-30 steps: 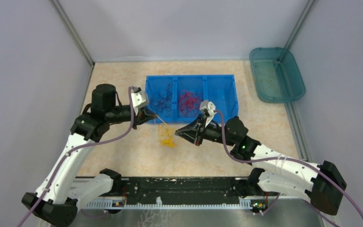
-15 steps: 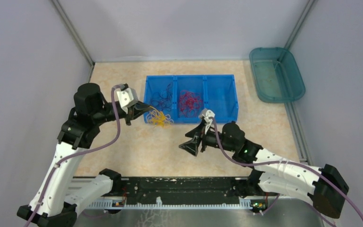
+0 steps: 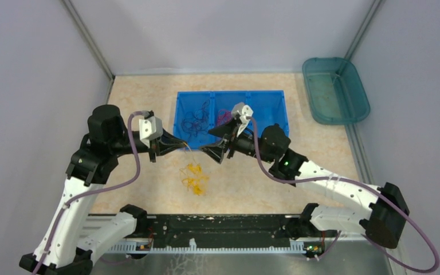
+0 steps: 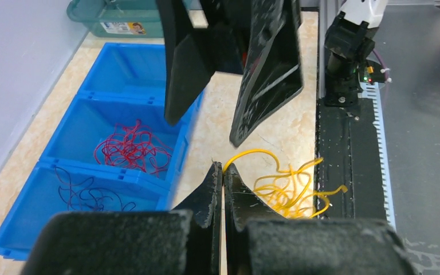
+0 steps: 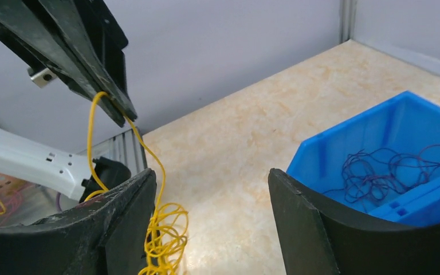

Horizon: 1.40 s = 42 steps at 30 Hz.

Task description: Untangle the cables

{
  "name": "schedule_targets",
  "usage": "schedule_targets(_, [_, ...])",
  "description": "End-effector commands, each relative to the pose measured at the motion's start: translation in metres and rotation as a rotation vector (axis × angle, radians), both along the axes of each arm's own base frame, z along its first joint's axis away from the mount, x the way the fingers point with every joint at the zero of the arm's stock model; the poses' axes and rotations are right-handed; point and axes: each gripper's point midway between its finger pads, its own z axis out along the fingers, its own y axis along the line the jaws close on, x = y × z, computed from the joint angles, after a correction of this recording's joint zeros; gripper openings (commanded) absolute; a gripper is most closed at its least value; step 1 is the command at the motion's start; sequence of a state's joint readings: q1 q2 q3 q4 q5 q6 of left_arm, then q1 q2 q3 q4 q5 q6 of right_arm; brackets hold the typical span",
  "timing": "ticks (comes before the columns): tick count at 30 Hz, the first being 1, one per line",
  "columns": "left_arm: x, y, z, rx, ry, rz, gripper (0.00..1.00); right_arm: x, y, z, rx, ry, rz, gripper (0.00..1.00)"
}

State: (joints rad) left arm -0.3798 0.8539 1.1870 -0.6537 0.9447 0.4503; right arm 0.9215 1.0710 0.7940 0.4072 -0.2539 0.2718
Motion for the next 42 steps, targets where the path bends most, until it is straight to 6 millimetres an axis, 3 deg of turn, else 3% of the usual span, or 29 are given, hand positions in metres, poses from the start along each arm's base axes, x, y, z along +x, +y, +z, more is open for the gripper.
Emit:
schedule_targets(1, [-0.019, -0.002, 0.010, -0.027, -0.034, -0.084, 0.00, -0.011, 0.019, 0.024, 0.076, -0.037, 0.120, 0.71])
schedule_targets(5, [-0.020, -0.003, 0.014, -0.037, -0.041, -0.096, 0.01, -0.019, 0.036, 0.023, 0.102, -0.010, 0.223, 0.70])
schedule_targets(12, [-0.017, -0.006, 0.018, -0.055, -0.034, -0.102, 0.01, -0.020, 0.049, 0.021, 0.146, 0.012, 0.268, 0.69])
schedule_targets(20, [-0.015, -0.009, 0.025, -0.075, -0.040, -0.107, 0.01, -0.038, 0.064, 0.002, 0.120, 0.039, 0.334, 0.68])
schedule_targets(33, [-0.018, -0.015, 0.061, -0.166, -0.016, -0.121, 0.01, -0.043, 0.096, -0.027, 0.116, 0.091, 0.350, 0.63])
schedule_targets(42, [-0.026, -0.017, 0.101, -0.245, -0.026, -0.141, 0.00, -0.026, 0.085, -0.073, 0.067, 0.125, 0.213, 0.54])
